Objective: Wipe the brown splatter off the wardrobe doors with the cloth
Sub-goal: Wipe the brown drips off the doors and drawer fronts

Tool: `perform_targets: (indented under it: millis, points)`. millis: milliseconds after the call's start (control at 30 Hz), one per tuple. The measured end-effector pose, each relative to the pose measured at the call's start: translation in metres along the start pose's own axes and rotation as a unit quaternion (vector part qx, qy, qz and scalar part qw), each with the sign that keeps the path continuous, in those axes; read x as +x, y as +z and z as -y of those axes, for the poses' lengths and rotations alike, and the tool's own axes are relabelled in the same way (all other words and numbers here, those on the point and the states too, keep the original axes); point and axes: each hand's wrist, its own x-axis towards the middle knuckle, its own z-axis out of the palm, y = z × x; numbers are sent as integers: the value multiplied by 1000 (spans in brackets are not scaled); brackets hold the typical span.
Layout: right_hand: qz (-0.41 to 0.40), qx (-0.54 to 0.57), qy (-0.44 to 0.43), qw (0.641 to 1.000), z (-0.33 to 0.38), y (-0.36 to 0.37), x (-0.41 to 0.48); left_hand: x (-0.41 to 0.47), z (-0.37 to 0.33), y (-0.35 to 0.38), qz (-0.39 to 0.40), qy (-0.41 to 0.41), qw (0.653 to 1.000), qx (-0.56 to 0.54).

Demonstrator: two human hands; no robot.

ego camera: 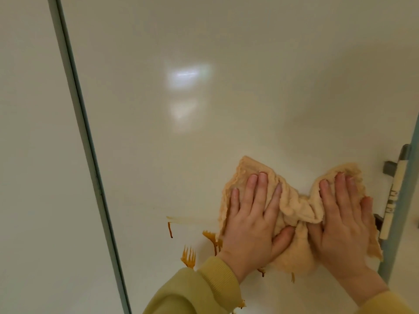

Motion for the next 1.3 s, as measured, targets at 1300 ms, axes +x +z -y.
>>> perform_targets:
  millis: [1300]
  points:
    - [-7,38,77,996,199,48,16,-69,198,-57,-40,-158,987,-13]
